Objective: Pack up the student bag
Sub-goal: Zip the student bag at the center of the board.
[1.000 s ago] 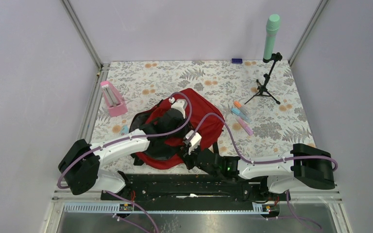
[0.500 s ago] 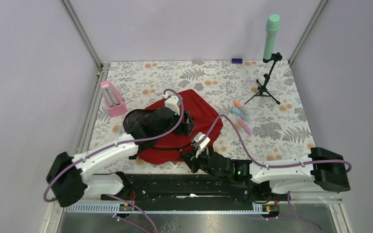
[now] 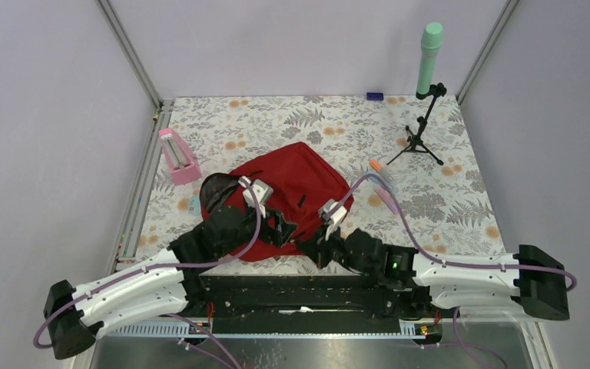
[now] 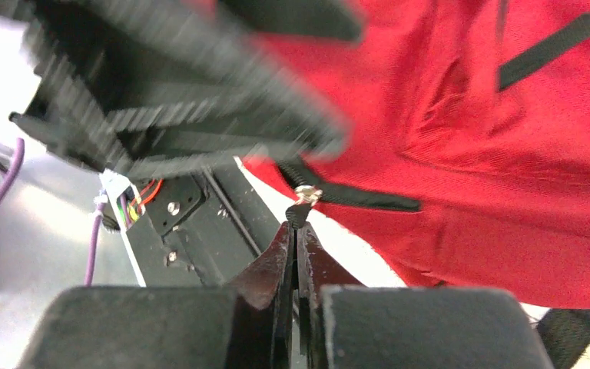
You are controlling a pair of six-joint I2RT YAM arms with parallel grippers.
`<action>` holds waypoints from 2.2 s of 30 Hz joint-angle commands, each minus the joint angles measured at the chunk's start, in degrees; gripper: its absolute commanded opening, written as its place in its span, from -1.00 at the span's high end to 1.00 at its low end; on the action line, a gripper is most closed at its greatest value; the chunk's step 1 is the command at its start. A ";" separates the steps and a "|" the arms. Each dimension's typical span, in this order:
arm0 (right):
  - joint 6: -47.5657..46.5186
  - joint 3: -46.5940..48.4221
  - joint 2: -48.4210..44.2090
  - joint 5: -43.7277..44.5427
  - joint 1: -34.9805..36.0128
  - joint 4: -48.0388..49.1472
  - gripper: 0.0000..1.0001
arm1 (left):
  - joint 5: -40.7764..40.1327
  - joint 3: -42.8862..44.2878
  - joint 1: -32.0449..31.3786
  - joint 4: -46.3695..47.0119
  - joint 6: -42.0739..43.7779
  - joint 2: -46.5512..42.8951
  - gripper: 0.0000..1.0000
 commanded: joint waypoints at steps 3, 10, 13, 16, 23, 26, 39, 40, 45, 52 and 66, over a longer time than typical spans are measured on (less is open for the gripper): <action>6.41 2.01 -5.50 -21.88 -12.00 -6.37 1.00 | -8.88 -2.88 -12.87 4.93 10.19 -3.78 -0.54; 7.62 6.24 -6.77 -33.35 -17.59 -15.29 1.00 | -11.42 -3.85 -16.70 8.02 20.62 -0.86 -0.53; 7.88 7.12 -6.79 -34.94 -18.20 -17.00 1.00 | -10.05 -2.92 -16.99 8.56 23.84 1.41 -0.53; 8.59 7.53 -7.18 -37.00 -19.17 -17.66 1.00 | -9.06 -1.17 -17.35 6.96 26.47 3.74 -0.50; 6.48 10.83 -6.97 -41.56 -21.02 -24.80 1.00 | -6.11 0.17 -17.72 5.34 29.52 6.01 -0.45; 4.98 12.76 -5.69 -43.58 -21.17 -28.42 1.00 | -6.53 -0.25 -18.29 7.54 29.73 6.60 -0.49; 8.33 14.00 -4.24 -46.65 -21.98 -28.79 0.98 | -4.49 0.70 -21.39 18.92 33.14 13.27 -0.52; 8.61 14.01 -4.22 -46.68 -22.08 -28.80 0.98 | -4.94 0.36 -21.74 20.17 33.25 13.57 -0.51; 9.91 13.56 -4.22 -47.89 -23.09 -28.76 0.92 | -5.11 -1.06 -22.59 27.04 29.41 14.12 0.00; 12.22 12.32 -5.98 -46.74 -26.05 -28.79 0.56 | -5.05 -3.88 -22.86 31.06 25.74 14.66 0.82; 12.32 9.83 -15.41 -32.01 -28.17 -30.75 -0.48 | -8.82 -9.64 -22.82 33.25 15.45 12.88 1.00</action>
